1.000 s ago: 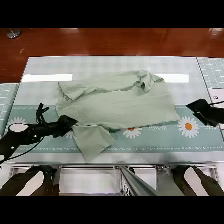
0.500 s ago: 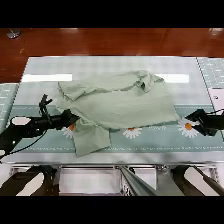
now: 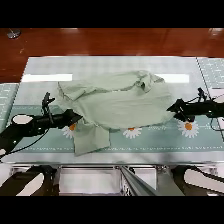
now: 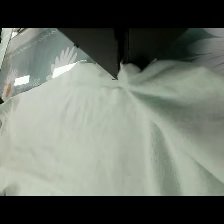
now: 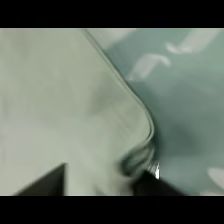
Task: Fold the shirts.
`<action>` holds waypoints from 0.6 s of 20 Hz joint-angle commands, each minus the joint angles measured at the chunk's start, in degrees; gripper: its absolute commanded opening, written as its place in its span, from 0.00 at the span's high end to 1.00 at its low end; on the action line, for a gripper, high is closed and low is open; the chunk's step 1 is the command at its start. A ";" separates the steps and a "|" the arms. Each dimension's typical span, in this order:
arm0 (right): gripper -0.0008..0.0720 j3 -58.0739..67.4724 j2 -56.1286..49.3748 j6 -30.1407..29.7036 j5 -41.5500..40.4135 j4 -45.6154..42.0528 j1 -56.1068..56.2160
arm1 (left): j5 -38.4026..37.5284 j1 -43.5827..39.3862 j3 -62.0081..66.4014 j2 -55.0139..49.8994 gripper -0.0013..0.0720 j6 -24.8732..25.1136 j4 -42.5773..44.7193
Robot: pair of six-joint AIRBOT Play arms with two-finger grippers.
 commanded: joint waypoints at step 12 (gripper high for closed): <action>0.95 64.24 11.61 1.62 12.13 -1.16 5.90 | -13.33 10.64 65.81 1.49 0.96 -5.01 9.20</action>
